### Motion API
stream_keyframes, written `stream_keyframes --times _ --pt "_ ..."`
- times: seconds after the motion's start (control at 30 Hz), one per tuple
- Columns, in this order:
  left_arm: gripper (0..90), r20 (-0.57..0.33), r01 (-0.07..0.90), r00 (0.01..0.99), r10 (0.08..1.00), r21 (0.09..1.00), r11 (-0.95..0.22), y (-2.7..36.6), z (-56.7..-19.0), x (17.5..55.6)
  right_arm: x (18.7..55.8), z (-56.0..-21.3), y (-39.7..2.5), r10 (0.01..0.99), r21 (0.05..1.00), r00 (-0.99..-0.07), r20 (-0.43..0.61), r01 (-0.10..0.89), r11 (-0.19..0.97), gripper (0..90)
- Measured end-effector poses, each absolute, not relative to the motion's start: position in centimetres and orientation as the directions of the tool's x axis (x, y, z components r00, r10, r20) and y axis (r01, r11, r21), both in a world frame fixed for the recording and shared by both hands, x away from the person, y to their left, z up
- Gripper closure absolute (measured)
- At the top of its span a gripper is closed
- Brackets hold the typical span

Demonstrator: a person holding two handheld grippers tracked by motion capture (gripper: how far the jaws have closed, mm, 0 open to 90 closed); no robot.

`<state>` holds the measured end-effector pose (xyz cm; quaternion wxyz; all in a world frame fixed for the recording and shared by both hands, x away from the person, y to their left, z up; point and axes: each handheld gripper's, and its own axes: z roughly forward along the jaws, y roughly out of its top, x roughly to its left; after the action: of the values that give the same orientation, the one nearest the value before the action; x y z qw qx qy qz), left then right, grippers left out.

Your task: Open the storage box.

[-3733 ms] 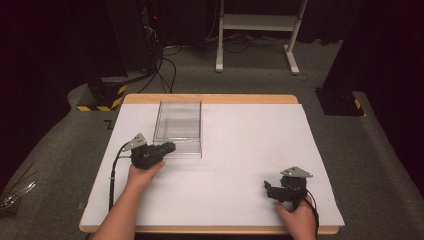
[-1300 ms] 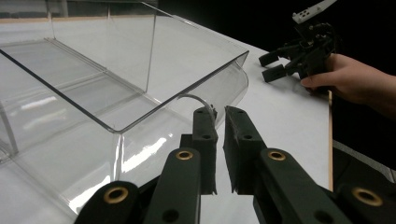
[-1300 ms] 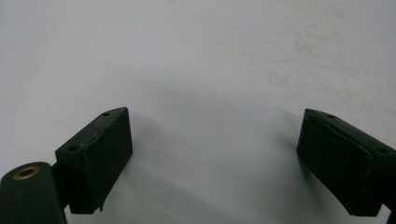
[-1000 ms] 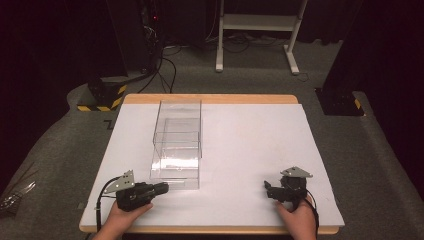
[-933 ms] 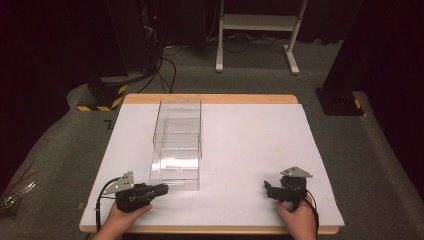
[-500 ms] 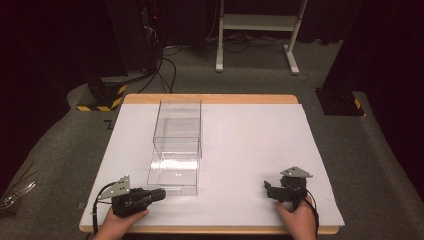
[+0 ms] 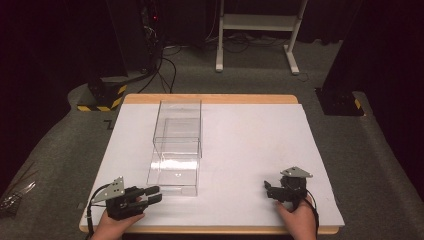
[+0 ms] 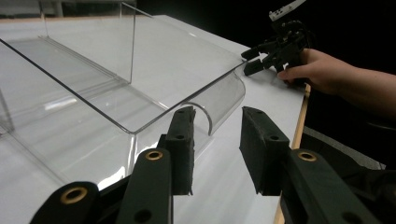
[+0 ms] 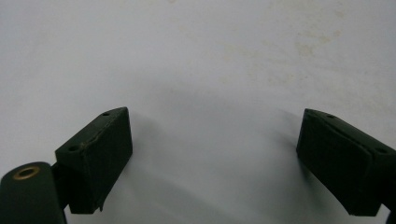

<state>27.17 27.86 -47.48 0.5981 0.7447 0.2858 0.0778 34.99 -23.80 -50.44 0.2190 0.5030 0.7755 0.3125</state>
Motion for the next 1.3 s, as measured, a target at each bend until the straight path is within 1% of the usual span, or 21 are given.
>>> stream_keyframes --times 0.2,0.23,0.27,0.43,0.7,0.93,1.07,1.1,1.13,1.17,1.27,1.3 --pt "64.3 -0.227 0.308 0.814 0.534 0.949 -0.066 28.9 -46.8 26.9 35.0 -50.4 -23.8 0.917 0.705 -0.398 -0.025 0.643 0.298 10.5" --pt "62.0 -0.225 0.299 0.802 0.554 0.953 -0.046 29.5 -46.5 26.9 35.0 -50.4 -23.8 0.917 0.705 -0.398 -0.025 0.643 0.298 10.5" --pt "60.9 -0.225 0.299 0.802 0.554 0.953 -0.046 29.5 -46.5 26.9 35.0 -50.4 -23.8 0.917 0.705 -0.398 -0.025 0.643 0.298 10.5" --pt "57.0 -0.238 0.285 0.743 0.626 0.958 0.025 31.4 -46.3 27.0 35.0 -50.4 -23.8 0.917 0.705 -0.398 -0.025 0.644 0.299 10.5" --pt "54.7 -0.233 0.280 0.657 0.717 0.959 0.055 33.5 -46.7 27.0 35.0 -50.4 -23.8 0.917 0.705 -0.398 -0.025 0.644 0.298 10.5" --pt "49.9 -0.176 0.290 0.532 0.828 0.957 0.017 34.4 -47.5 27.3 35.0 -50.4 -23.8 0.917 0.705 -0.398 -0.025 0.644 0.298 10.5" --pt "48.5 -0.139 0.326 0.451 0.881 0.945 -0.018 34.4 -48.2 27.7 35.0 -50.4 -23.8 0.917 0.705 -0.398 -0.025 0.644 0.298 10.5" --pt "47.2 -0.110 0.350 0.409 0.906 0.936 -0.045 34.3 -48.5 28.0 35.0 -50.4 -23.8 0.917 0.705 -0.398 -0.025 0.644 0.298 10.5" --pt "46.7 -0.110 0.350 0.409 0.906 0.936 -0.045 34.3 -48.5 28.0 35.0 -50.4 -23.8 0.917 0.705 -0.398 -0.025 0.644 0.298 10.5" --pt "46.7 -0.092 0.360 0.389 0.917 0.931 -0.059 34.2 -48.7 28.2 35.0 -50.4 -23.8 0.917 0.705 -0.398 -0.025 0.644 0.298 10.5" --pt "43.6 -0.064 0.401 0.331 0.942 0.913 -0.078 34.0 -49.2 29.0 35.0 -50.4 -23.8 0.917 0.705 -0.398 -0.025 0.644 0.299 10.5" --pt "42.3 -0.034 0.433 0.289 0.957 0.896 -0.099 33.6 -49.5 29.8 35.0 -50.4 -23.8 0.917 0.704 -0.398 -0.023 0.645 0.297 10.4"
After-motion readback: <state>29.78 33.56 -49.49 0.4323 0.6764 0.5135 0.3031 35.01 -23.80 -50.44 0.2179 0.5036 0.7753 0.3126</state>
